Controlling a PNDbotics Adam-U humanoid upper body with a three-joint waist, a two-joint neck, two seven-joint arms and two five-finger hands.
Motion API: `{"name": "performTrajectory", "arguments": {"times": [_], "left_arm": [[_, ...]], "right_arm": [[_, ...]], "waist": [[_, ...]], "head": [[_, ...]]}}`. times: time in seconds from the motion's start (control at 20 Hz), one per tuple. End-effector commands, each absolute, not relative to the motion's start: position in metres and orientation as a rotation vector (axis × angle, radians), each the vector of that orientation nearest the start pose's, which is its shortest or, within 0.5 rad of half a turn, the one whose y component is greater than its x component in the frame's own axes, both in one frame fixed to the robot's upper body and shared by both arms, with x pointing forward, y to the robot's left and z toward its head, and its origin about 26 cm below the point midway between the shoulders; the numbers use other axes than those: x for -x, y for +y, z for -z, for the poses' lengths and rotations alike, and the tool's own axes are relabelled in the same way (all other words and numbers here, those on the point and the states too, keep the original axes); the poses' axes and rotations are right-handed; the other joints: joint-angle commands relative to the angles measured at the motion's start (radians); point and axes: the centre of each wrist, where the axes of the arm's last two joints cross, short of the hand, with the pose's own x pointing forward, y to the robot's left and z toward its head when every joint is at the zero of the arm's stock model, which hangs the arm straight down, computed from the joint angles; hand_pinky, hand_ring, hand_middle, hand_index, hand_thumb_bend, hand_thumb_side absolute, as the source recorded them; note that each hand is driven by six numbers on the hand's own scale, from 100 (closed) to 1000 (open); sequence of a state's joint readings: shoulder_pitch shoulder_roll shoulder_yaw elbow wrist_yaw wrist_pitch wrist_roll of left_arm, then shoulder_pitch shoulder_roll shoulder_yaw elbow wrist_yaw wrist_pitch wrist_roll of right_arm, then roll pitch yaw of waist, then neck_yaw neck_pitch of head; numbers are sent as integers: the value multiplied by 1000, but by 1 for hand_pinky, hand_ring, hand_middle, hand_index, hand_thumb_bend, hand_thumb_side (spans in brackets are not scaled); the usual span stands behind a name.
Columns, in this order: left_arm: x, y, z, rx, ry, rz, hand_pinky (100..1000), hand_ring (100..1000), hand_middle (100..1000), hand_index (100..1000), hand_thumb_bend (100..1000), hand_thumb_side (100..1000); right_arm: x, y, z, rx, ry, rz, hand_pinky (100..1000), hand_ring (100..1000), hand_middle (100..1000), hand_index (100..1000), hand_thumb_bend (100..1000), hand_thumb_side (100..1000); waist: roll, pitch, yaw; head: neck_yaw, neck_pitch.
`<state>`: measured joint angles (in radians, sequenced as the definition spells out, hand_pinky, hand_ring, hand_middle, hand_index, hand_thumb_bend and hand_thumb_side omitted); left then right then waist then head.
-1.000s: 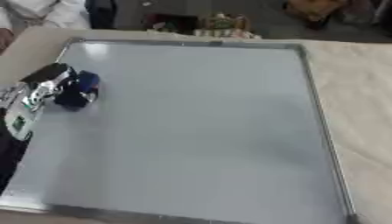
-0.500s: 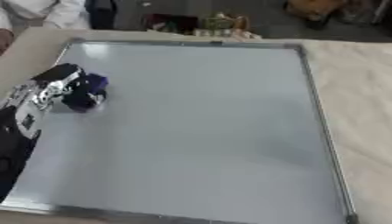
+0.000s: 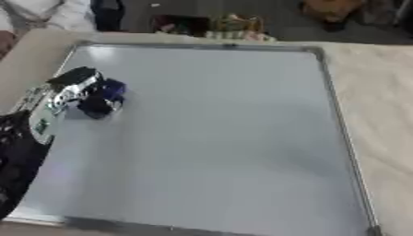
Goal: Wipe the whiteboard clean with a brush.
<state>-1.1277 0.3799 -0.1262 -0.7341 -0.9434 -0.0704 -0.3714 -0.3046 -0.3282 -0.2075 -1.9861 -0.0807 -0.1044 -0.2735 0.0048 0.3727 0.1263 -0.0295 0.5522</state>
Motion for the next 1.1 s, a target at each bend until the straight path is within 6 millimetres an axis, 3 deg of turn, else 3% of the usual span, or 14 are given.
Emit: {"name": "performTrajectory", "arguments": {"times": [0.05, 0.6, 1.1], "left_arm": [[-506, 219, -215, -830, -1350, 1463, 482, 458, 249, 228, 166, 436], [-505, 212, -222, -785, -1377, 1440, 474, 450, 241, 226, 146, 447], [-509, 259, -211, -917, -1283, 1276, 478, 452, 243, 190, 172, 434]], "right_arm": [[-295, -311, -222, 377, -2459, 144, 927, 943, 683, 884, 215, 951], [-295, -311, -223, 374, -2459, 144, 927, 943, 682, 884, 215, 949], [-295, -311, -223, 378, -2460, 144, 927, 944, 682, 884, 217, 948]], "waist": [[-3, -15, -8], [-3, -16, -4], [-6, -15, 4]], "head": [[2, 3], [2, 4], [-5, 2]]}}
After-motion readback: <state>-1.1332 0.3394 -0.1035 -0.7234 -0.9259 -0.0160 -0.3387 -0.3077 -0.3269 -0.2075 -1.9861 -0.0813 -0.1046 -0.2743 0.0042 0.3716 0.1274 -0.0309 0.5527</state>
